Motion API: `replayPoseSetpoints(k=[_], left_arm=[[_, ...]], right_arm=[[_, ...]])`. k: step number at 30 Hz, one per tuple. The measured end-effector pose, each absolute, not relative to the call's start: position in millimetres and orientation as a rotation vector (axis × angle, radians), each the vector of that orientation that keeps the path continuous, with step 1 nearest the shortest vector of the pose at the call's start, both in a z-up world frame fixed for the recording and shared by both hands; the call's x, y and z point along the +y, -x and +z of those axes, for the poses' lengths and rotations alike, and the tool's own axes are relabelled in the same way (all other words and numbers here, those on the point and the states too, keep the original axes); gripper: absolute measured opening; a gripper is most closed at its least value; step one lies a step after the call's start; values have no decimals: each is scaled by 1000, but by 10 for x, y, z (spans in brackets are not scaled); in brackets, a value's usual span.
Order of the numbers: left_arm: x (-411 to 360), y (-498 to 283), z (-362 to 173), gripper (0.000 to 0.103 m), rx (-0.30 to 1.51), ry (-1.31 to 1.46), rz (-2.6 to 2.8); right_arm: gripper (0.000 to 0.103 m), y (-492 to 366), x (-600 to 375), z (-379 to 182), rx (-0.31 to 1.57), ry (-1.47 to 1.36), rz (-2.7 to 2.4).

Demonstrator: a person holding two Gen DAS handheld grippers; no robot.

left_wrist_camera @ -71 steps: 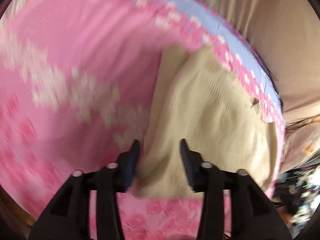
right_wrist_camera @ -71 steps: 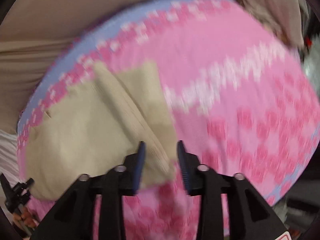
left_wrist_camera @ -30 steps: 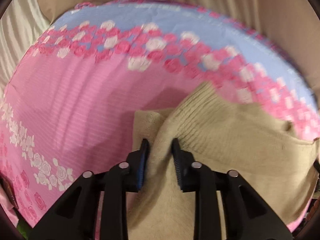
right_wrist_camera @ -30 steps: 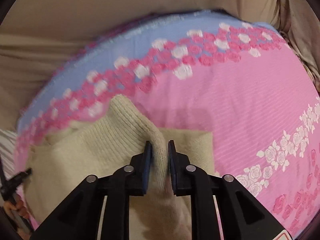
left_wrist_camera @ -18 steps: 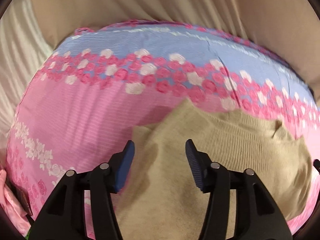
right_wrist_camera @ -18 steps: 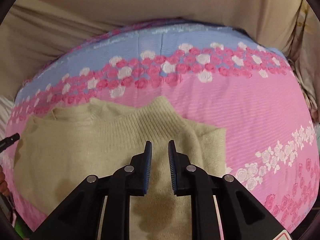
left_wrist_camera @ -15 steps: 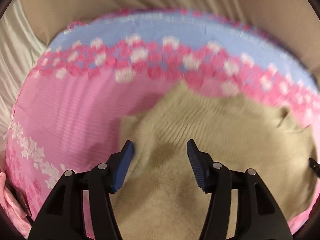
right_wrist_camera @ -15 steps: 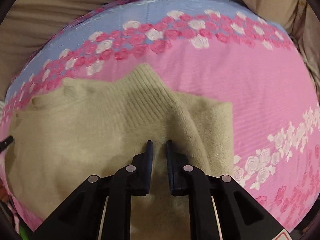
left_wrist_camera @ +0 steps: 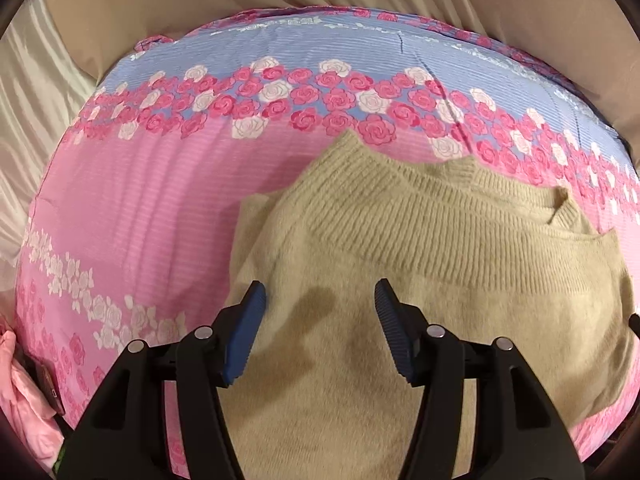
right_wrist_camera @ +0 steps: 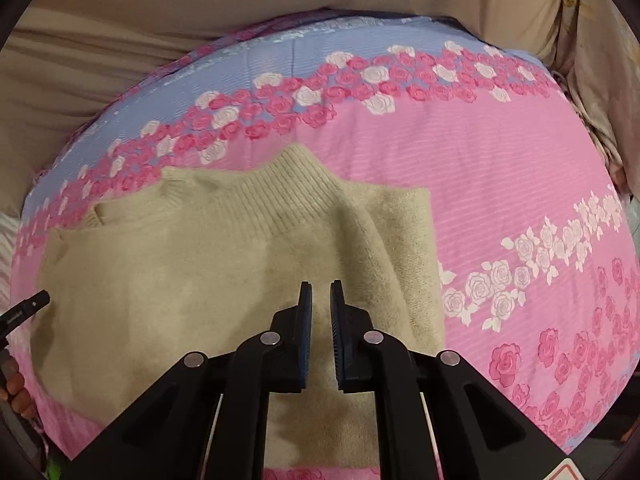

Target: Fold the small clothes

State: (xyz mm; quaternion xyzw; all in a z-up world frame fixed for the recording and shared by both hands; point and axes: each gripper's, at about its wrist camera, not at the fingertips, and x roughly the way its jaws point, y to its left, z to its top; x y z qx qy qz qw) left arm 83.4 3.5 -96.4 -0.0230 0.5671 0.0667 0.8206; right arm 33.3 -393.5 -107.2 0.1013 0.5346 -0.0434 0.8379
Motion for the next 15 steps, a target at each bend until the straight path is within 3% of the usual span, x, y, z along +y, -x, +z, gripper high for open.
replayPoseSetpoints(k=[4,6,8,10,15], left_arm=[[33,-714,-964,55,1220,52,141],[37,-655,-961,59,1221,53,141],[63,-576,-961,67,1221,53,149],[162,-485,-961,77,1223,96,149],[550,-455,-970,77,1189,285,164]], right_arm=[[10,-220,-3912,-1089,1139,-184,-109],[19,-134,-3983,-1097,1137,-211,-121],[37,-54,-4074,-1114,1131,-209,-151],[44,0,-4188,-1139,1132,-228,-172],[48,-24,-4417,-1120,1116,-377,-150]])
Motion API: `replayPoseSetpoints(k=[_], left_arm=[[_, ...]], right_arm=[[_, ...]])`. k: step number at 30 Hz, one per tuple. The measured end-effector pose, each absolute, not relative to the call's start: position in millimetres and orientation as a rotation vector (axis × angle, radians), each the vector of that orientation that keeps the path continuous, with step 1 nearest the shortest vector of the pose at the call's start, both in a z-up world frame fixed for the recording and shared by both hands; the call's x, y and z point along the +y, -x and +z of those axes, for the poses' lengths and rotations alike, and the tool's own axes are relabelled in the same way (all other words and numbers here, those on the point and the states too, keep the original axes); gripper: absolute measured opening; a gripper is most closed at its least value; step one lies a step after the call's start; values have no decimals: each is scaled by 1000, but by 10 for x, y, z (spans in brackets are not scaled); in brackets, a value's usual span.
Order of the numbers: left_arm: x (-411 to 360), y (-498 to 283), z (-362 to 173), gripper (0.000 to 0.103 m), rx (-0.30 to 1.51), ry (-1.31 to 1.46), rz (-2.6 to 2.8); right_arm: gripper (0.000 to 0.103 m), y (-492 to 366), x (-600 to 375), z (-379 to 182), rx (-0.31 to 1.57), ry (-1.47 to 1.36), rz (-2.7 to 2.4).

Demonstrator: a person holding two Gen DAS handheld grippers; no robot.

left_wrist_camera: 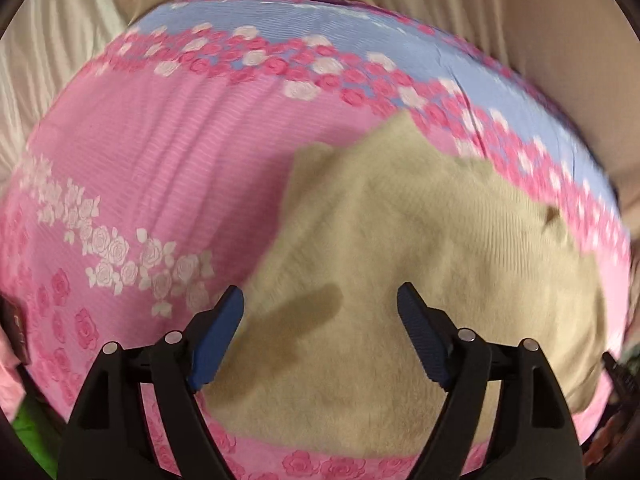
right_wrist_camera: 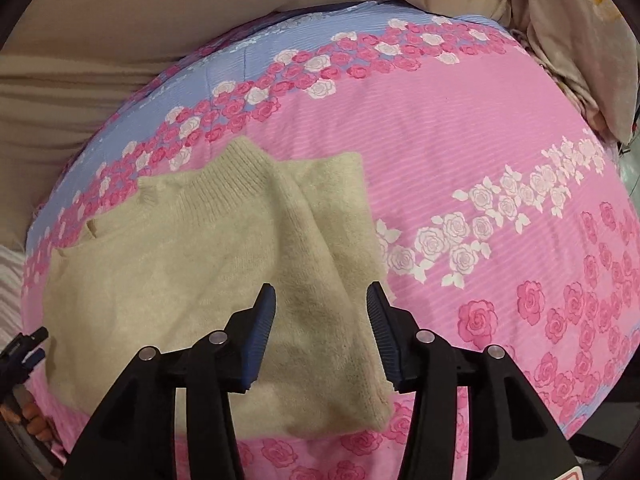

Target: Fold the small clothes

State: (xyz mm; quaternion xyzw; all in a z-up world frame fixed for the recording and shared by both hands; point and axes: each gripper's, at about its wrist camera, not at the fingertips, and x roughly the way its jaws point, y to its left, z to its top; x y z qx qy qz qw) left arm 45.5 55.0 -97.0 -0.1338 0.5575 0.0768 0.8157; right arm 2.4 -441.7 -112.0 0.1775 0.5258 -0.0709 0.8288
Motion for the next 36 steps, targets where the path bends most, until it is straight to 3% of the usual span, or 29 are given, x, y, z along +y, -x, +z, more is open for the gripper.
replayPoseSetpoints(k=[2,3,7,9,10,12,13,18,24,30,36], left_arm=[[584,-629,-950,77,1158,283,116],[579,-727,-961,77,1150,279,90],[506,-1194,-1226,74,1228,309,-16],[476,-1295,-1327,56,1245,313,-21],[450,-1313,-1333,43,1231,284,-29],[497,-1239,-1275,19,1209,295,-54],[568,-1170,-1210,14,1185,328,-75],[865,-229,-573,13,1028,448,-220],[918,1089,-232,14,1031,490,-568],[1058,931,-537,14,1088,461,-281],[1257,362,-530,14,954,469,-78]], right_arm=[[64,-227,-4367,-1043,1098,-355,-107],[66,-357,-4325,-1027,1092,-330,-87],[67,-892,-4174,-1201,1150,-241,-71],[46,-1067,-4110,-1377,1212,-214,-64],[12,-1109,-4086,-1453,1245,-207,-56],[7,-1055,-4071,-1387,1202,-225,-34],[7,-968,-4066,-1270,1152,-244,0],[7,9,-4084,-438,948,-298,294],[7,1009,-4142,1,1072,-267,646],[7,878,-4186,-88,1066,-225,534],[7,382,-4151,-248,976,-238,449]])
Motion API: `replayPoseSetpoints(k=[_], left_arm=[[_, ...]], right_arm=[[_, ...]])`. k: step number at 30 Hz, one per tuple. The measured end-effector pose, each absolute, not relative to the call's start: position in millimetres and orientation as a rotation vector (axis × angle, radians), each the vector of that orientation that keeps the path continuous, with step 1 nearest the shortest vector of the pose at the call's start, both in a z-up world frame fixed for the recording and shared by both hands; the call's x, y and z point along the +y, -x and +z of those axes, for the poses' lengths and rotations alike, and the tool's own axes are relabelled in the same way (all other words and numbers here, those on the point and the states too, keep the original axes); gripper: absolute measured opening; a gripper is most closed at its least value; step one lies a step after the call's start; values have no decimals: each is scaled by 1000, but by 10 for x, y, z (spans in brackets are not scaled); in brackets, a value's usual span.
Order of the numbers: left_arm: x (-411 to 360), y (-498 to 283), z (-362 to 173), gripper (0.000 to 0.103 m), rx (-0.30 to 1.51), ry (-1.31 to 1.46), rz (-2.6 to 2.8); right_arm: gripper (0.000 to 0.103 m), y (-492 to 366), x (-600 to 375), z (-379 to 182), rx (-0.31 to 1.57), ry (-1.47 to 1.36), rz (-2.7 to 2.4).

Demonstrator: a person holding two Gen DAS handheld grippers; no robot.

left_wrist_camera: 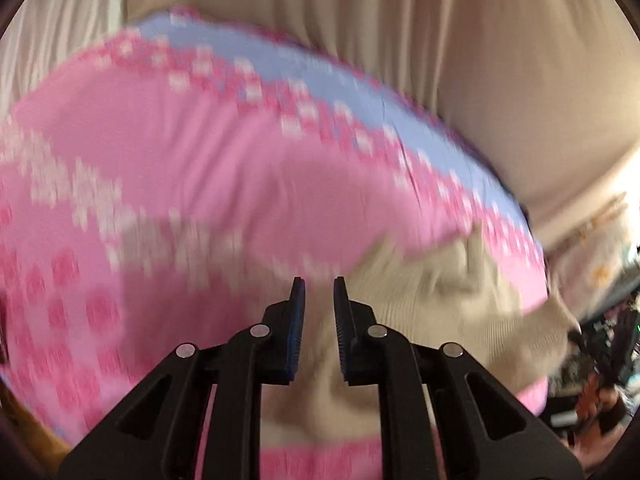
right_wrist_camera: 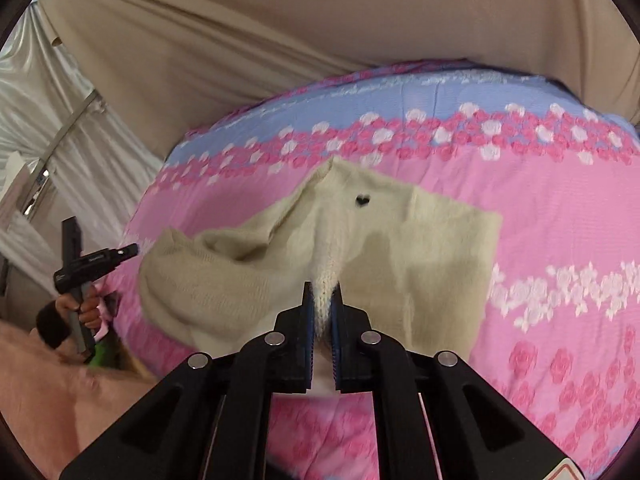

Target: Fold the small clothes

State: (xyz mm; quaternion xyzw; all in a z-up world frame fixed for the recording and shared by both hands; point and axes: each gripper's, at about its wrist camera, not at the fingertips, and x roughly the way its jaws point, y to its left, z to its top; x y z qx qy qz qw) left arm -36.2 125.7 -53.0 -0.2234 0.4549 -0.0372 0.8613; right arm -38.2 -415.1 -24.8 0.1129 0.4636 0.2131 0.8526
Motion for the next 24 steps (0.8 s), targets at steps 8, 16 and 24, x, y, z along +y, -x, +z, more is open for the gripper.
replayPoseSetpoints(k=[8,16,24], left_arm=[[945,-245,-223,39,889,320,-94],[897,-73,-426,66,964,388,-110],[1046,177,-1046,13,1146,610,-216]], right_arm=[[9,-196,-4340,-499,965,-310,298],[55,-649,-3936,-636,1122,-346,191],[12,-1075,-2093,-1441,1479,-327,646]])
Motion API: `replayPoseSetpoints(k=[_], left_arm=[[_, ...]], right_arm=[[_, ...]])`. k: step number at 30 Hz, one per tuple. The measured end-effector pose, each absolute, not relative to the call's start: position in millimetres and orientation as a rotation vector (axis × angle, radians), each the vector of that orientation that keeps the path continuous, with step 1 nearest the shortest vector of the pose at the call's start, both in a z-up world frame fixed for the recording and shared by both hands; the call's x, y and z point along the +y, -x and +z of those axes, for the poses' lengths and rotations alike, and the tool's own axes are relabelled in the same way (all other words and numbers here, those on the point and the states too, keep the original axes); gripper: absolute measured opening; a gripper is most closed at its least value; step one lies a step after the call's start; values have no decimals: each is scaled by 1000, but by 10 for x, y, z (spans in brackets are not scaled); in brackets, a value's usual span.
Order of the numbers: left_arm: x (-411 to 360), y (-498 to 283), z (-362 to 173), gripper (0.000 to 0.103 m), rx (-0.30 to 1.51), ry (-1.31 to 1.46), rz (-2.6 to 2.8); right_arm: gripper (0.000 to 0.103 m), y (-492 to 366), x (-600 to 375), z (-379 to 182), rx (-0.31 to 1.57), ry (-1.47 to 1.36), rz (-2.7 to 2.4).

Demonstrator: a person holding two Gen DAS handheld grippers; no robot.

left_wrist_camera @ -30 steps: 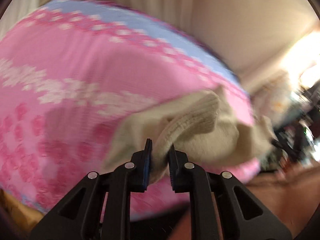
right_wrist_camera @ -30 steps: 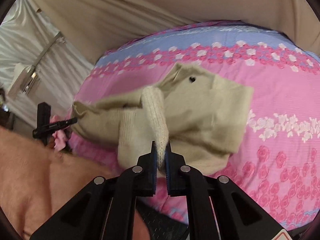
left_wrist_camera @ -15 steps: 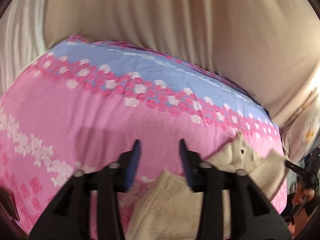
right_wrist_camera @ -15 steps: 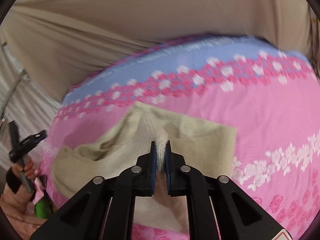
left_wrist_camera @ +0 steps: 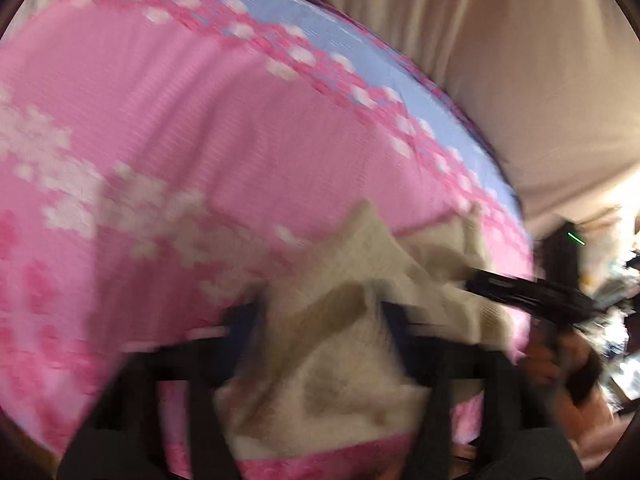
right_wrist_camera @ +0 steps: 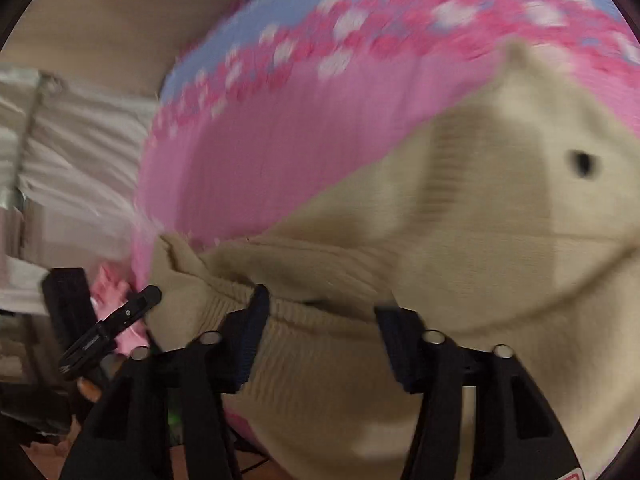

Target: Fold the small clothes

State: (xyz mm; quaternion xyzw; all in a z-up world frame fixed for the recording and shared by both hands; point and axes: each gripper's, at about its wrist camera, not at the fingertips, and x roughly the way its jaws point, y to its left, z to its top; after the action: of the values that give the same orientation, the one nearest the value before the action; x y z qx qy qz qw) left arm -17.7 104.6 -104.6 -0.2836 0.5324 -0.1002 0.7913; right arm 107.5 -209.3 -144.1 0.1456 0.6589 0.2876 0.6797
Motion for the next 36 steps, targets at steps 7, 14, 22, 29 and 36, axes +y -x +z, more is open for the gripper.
replayPoseSetpoints(k=[7,14,22,29,36], left_arm=[[782,624,-256,12,879,440,-408],[884,445,-512,13,938,512,-293],[685,595,-315,13,935,435,-464],[500,855,-364,13,997,416,-600],[478,944,-335,12,978,420,-659]], right_arm=[[7,-1998,-921,-939,1226,-108,709],[58,-2199,-973,-903,1172,-93,681],[43,-1745,-821,-1075,1385,205,910],[5,-1427,-385,-1337,1412,389,964],[42,-1630,-726,-937,1275,349,940]])
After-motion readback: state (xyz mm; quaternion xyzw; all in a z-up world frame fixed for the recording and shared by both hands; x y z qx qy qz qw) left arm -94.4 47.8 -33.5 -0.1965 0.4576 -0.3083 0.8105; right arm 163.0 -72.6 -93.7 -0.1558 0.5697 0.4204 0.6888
